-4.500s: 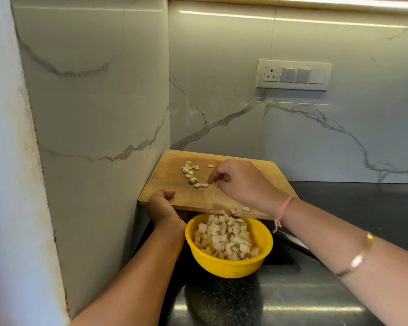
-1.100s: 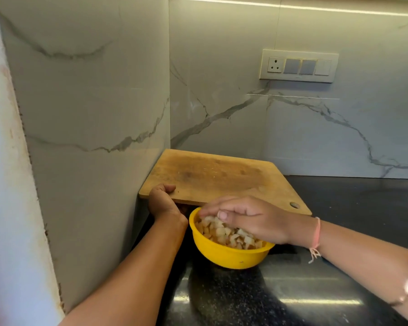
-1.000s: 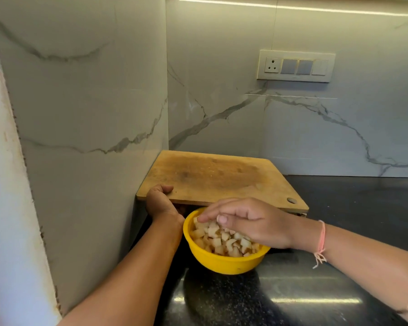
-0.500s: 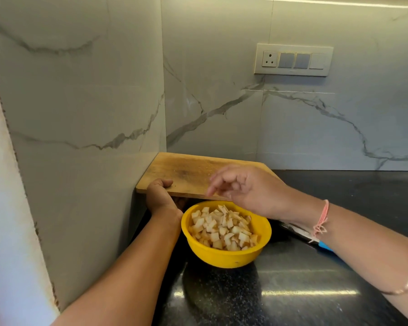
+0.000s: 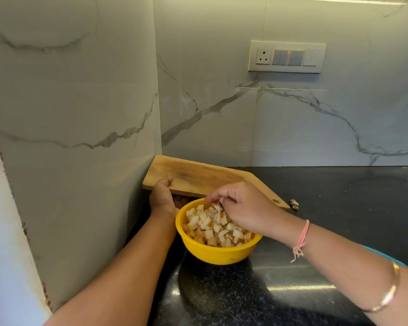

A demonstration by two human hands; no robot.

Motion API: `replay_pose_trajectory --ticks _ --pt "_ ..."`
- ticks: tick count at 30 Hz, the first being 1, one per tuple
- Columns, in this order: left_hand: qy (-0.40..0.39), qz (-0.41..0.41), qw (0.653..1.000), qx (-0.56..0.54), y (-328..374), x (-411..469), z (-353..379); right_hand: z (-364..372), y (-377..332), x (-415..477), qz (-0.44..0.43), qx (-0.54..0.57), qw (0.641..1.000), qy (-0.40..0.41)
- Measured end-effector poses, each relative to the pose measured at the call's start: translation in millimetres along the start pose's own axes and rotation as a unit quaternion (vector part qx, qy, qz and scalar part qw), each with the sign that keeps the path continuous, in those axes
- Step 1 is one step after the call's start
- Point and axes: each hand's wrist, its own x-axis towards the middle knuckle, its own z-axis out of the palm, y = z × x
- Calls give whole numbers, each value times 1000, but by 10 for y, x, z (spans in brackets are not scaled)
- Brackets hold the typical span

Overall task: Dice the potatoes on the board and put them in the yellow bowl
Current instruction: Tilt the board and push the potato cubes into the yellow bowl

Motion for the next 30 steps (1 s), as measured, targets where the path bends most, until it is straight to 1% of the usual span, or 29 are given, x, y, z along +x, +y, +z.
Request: replay_pose_trajectory --ticks 3,7,11,12,13,16,17,21,24,27,30 --pt "8 -3 1000 15 -9 21 -6 4 -37 -33 -25 -5 999 21" --pt "46 -25 998 46 -11 90 -43 12 17 3 -71 -8 993 90" --pt "94 -45 991 79 2 120 -70 0 43 10 -96 12 979 179" --pt "106 -45 990 82 4 135 -77 -21 47 17 -101 14 977 190" --pt "116 -39 989 87 7 120 -72 -42 51 24 -97 20 979 180" --pt "132 -14 988 84 23 36 -59 -84 94 46 -53 63 994 75" --pt "133 -6 988 82 39 -16 -47 -88 122 55 -43 69 995 64" --pt "145 7 986 87 149 -84 -67 -158 216 63 -16 70 993 90" --pt "119 5 988 101 235 -144 -52 -214 288 51 7 115 989 92" --pt "92 -3 988 127 301 -218 -26 -253 349 29 26 109 990 84" --pt "66 -6 986 154 328 -256 -2 -342 420 4 47 79 987 131"
